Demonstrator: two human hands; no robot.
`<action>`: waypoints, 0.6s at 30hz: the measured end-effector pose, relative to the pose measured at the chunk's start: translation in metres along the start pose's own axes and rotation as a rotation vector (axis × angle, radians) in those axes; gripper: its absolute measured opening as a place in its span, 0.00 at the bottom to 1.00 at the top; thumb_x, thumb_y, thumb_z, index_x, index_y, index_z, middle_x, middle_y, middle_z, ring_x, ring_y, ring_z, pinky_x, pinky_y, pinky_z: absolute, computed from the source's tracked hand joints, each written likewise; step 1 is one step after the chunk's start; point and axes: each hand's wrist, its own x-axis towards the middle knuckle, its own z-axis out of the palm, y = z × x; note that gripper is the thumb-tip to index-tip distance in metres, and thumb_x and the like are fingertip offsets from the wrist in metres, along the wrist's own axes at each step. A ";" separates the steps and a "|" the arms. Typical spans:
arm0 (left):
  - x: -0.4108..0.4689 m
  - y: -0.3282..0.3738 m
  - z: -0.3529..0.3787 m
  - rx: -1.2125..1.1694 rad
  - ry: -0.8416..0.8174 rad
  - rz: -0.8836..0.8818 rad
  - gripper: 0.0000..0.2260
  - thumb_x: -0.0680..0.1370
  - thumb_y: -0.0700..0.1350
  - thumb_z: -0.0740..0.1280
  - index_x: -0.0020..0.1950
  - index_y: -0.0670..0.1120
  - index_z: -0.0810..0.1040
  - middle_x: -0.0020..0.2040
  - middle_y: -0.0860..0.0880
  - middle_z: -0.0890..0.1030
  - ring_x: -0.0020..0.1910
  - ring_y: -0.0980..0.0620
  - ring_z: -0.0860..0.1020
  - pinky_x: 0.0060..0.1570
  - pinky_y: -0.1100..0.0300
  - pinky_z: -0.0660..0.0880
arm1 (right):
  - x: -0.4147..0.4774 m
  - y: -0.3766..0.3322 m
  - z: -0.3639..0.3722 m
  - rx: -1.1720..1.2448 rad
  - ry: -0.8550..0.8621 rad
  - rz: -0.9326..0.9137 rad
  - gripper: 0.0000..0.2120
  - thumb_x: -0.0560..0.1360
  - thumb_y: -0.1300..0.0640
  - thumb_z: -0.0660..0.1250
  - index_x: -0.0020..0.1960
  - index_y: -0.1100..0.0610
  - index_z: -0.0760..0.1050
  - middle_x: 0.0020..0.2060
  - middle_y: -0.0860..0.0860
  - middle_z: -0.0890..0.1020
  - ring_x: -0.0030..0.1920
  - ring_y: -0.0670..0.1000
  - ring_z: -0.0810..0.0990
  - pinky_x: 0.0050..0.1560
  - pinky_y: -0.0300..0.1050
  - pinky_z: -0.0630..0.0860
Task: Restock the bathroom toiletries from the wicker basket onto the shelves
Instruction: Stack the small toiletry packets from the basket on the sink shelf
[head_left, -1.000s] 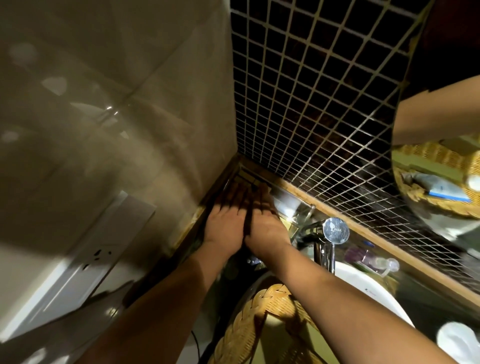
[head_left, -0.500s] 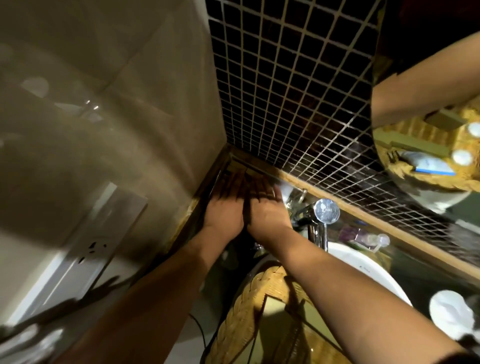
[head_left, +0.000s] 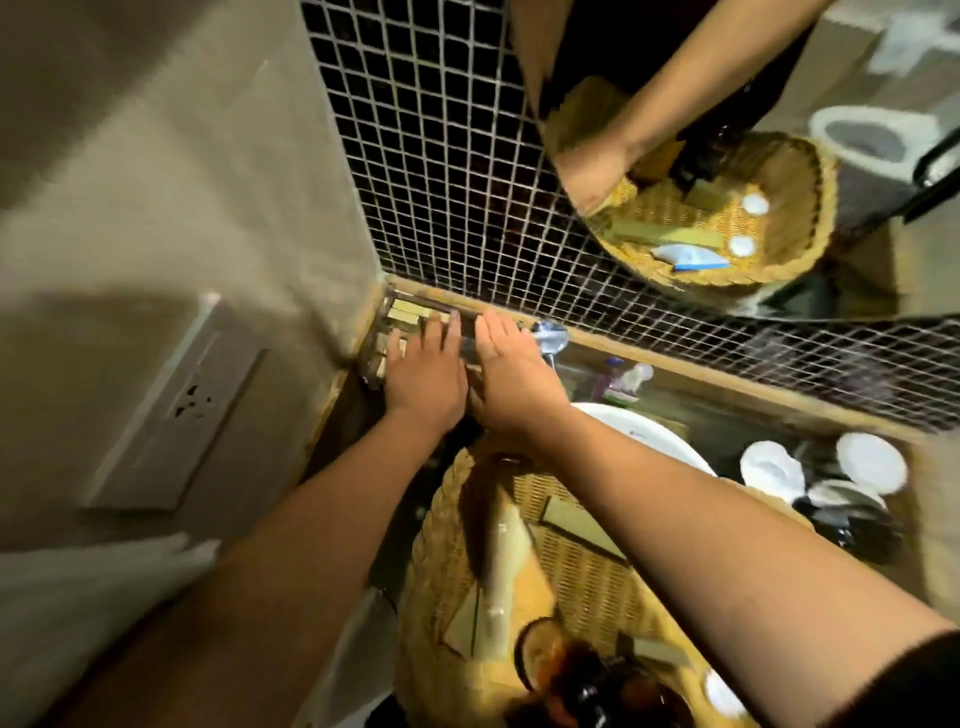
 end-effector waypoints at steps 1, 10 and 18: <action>-0.007 0.007 -0.007 0.002 -0.005 0.018 0.30 0.81 0.54 0.54 0.80 0.47 0.50 0.78 0.46 0.62 0.73 0.46 0.65 0.73 0.42 0.56 | -0.012 0.000 -0.005 0.008 0.016 0.024 0.34 0.82 0.47 0.53 0.80 0.63 0.44 0.79 0.58 0.46 0.79 0.55 0.43 0.77 0.53 0.42; -0.073 0.083 -0.064 -0.007 0.087 0.174 0.29 0.80 0.55 0.55 0.79 0.46 0.58 0.74 0.45 0.68 0.71 0.44 0.67 0.72 0.43 0.59 | -0.132 0.045 -0.035 -0.055 0.096 0.174 0.36 0.81 0.53 0.56 0.79 0.63 0.40 0.79 0.58 0.42 0.79 0.56 0.40 0.77 0.53 0.41; -0.123 0.169 -0.044 0.026 -0.067 0.577 0.27 0.80 0.59 0.56 0.77 0.51 0.61 0.74 0.46 0.68 0.69 0.43 0.69 0.66 0.46 0.65 | -0.238 0.137 -0.001 -0.114 -0.076 0.374 0.36 0.80 0.55 0.58 0.79 0.64 0.41 0.79 0.60 0.44 0.79 0.58 0.44 0.77 0.53 0.46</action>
